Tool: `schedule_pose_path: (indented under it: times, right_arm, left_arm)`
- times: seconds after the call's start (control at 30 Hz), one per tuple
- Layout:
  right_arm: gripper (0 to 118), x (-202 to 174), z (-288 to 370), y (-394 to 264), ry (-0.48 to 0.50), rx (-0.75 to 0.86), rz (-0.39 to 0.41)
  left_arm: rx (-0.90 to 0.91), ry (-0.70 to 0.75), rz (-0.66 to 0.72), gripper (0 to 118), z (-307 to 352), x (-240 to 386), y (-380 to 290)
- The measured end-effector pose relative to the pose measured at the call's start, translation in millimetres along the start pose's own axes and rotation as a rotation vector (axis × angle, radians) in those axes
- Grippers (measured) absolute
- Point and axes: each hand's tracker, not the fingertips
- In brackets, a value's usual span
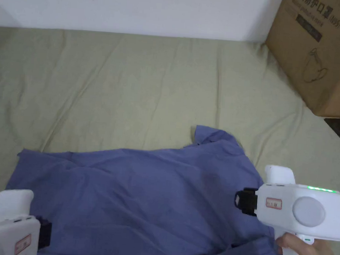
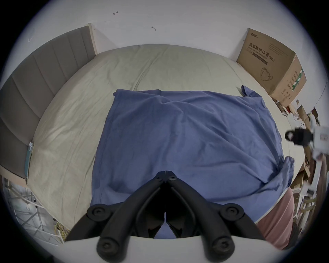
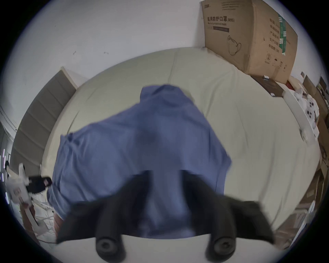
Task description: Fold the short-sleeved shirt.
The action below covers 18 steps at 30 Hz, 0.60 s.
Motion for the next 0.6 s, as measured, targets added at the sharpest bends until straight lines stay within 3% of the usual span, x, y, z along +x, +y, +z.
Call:
schedule_pose_path:
  times: [0.03, 0.07, 0.23, 0.37, 0.43, 0.53, 0.57, 0.6]
  right_arm:
    - [97, 5.1, -13.4, 20.7, 0.009, 0.001, -0.003]
    - [103, 10.0, -27.0, 38.7, 0.018, -0.009, 0.004]
    - [103, 34.7, -100.9, 118.6, -0.057, -0.018, -0.038]
    - [103, 46.3, -148.8, 140.2, -0.077, -0.115, -0.092]
    - [102, 44.0, -160.4, 137.7, -0.065, -0.124, -0.051]
    - [93, 30.4, -162.0, 130.1, -0.134, -0.143, 0.057]
    - [85, 25.4, -154.5, 128.9, -0.133, -0.117, 0.073]
    - [65, 22.2, -148.9, 129.2, -0.149, -0.112, 0.1]
  left_arm:
    - [-0.003, 0.0, 0.002, 0, -2.5, 0.7, 2.8]
    - [-0.002, -0.004, 0.002, 0, -4.1, -0.5, 8.3]
    - [-0.02, 0.007, -0.029, 0, -15.9, 3.4, 24.7]
    - [-0.028, -0.007, -0.004, 0, -25.1, -2.1, 36.7]
    - [-0.028, 0.008, 0.005, 0, -30.0, -1.8, 39.6]
    - [-0.038, 0.024, -0.001, 0, -34.5, -4.0, 43.0]
    - [-0.04, 0.022, -0.001, 0, -35.6, -4.0, 43.0]
    - [-0.042, 0.02, 0.0, 0, -34.9, -6.1, 42.3]
